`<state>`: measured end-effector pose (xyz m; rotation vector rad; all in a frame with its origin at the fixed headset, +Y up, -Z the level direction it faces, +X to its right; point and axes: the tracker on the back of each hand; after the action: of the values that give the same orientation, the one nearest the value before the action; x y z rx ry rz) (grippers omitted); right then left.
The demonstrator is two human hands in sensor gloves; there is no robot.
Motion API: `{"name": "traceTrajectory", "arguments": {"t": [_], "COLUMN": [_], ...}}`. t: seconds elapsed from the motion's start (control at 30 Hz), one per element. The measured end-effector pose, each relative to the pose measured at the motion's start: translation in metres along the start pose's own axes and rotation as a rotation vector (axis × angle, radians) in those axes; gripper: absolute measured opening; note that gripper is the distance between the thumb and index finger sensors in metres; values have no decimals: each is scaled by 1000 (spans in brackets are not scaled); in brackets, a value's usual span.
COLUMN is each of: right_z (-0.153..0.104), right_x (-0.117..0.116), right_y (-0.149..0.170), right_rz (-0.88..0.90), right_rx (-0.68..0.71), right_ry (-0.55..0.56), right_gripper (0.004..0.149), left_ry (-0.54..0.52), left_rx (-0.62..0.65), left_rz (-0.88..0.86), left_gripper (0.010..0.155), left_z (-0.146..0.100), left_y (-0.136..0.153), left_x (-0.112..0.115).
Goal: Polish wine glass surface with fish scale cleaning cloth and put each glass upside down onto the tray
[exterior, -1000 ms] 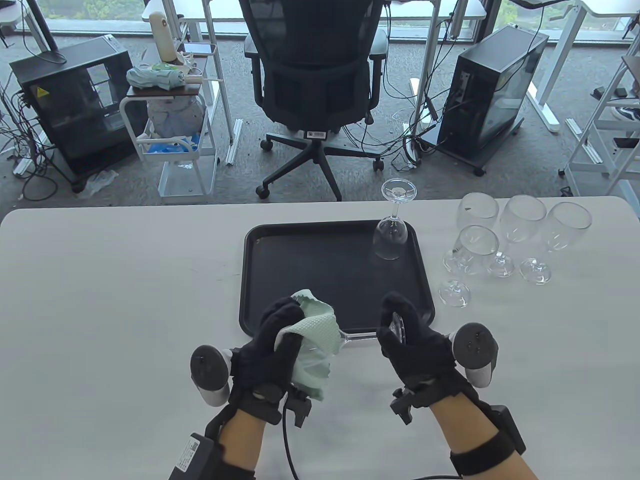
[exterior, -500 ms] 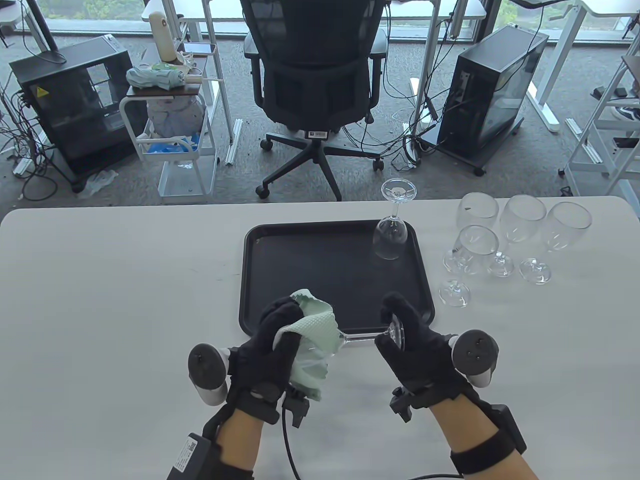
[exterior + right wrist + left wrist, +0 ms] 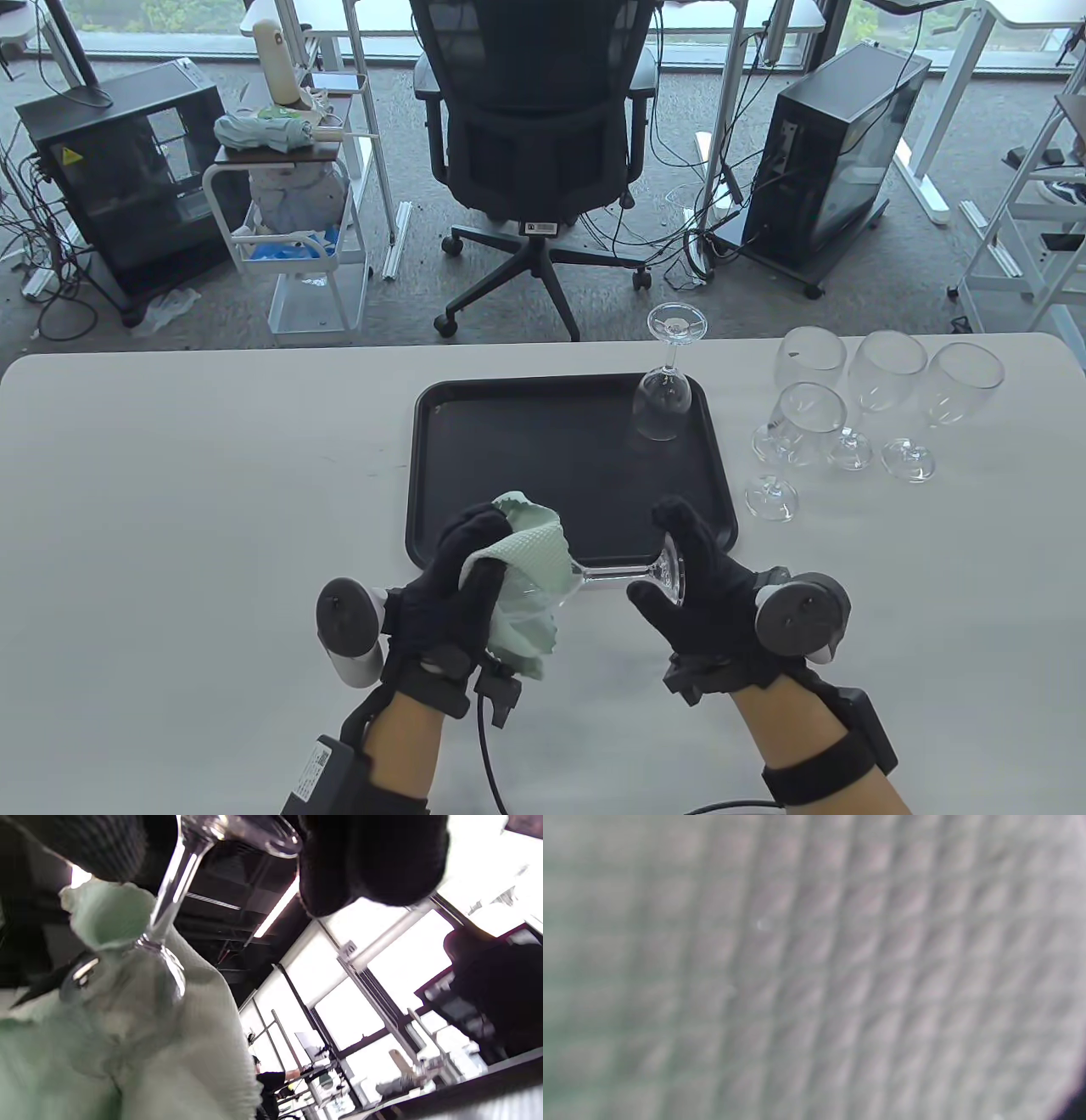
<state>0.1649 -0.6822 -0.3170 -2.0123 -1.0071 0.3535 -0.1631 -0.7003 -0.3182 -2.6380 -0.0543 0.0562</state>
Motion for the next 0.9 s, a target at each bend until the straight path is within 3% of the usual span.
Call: {"name": "traceTrajectory", "arguments": {"t": [0.03, 0.1, 0.17, 0.2, 0.27, 0.33, 0.43, 0.5, 0.57, 0.67, 0.7, 0.73, 0.8, 0.87, 0.9], "right_z": [-1, -2, 0, 0, 0, 1, 2, 0, 0, 2, 2, 1, 1, -1, -1], "right_x": [1, 0, -3, -6, -8, -4, 2, 3, 0, -5, -5, -4, 0, 1, 1], "right_y": [-2, -1, 6, 12, 13, 10, -3, -7, 0, 13, 14, 13, 7, -1, -1], "right_rz": [-69, -10, 211, 408, 559, 452, 27, -53, 96, 482, 535, 529, 309, -30, -70], "right_rx": [41, 30, -80, -204, -281, -214, 5, 64, -11, -226, -252, -224, -134, 22, 44], "right_ry": [33, 72, 45, 11, -57, -70, 9, 56, 69, -18, -47, -65, -30, 24, 52], "right_gripper": [93, 91, 81, 79, 80, 85, 93, 94, 85, 82, 82, 83, 88, 92, 92], "left_ry": [15, 40, 22, 23, -8, -13, -8, 22, 12, 0, -9, -15, -5, 3, 15], "left_rx": [-38, -44, -19, 36, 88, 83, 19, -14, 3, 67, 81, 72, 31, 1, -24], "left_rz": [-23, -44, -7, 3, 45, 40, -22, -45, -25, 8, 27, 33, 13, -12, -16], "left_gripper": [58, 59, 61, 61, 60, 58, 57, 57, 58, 60, 60, 59, 57, 57, 58], "left_z": [0, -1, -2, -2, -3, -1, 1, 0, 0, -2, -2, -2, -1, 0, 0], "left_y": [1, 2, 1, 0, -3, -4, -2, 0, -1, -1, -1, 0, 0, 1, 2], "left_x": [1, 3, 4, 5, 4, 2, 0, 0, 2, 5, 5, 4, 3, 2, 2]}}
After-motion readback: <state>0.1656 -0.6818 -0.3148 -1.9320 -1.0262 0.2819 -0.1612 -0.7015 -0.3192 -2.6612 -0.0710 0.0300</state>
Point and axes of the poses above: the tracker on the back of each hand, its own y axis roughly to the little-finger side, its own z axis roughly from the wrist to the fingertips, x = y × z, and after that the axes turned 13 degrees about -y, right-handed
